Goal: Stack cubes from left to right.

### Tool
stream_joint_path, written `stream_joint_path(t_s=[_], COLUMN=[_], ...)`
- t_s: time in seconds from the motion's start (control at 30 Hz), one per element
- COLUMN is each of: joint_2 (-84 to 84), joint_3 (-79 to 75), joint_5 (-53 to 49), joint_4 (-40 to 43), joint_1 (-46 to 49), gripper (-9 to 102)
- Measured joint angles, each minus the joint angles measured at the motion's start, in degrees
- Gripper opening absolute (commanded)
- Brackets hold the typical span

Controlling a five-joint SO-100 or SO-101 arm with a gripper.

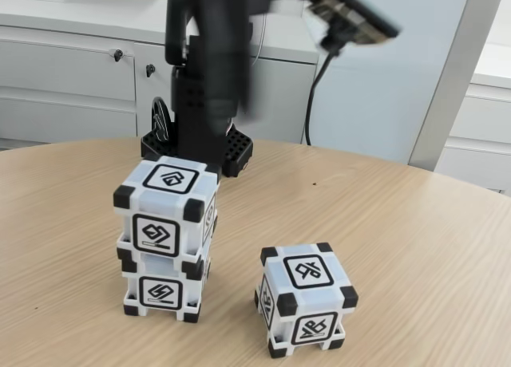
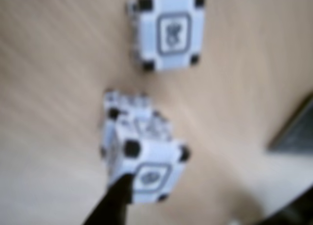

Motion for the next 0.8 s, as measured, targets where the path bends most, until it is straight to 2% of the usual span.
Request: stream_joint_path(t_s=[0.23,0.37,0.67,0.8], joint_2=[1.8,1.6,-6.0,-9.9], joint_3=[0.0,0.0,0.0,0.0], joint_5=[-1.2,1.4,3.0,6.9], joint_4=[0.0,-1.4,-11.9,-14.2], joint_1=[-9.8,-10.6,-10.7,-10.7], gripper=[42,42,42,42])
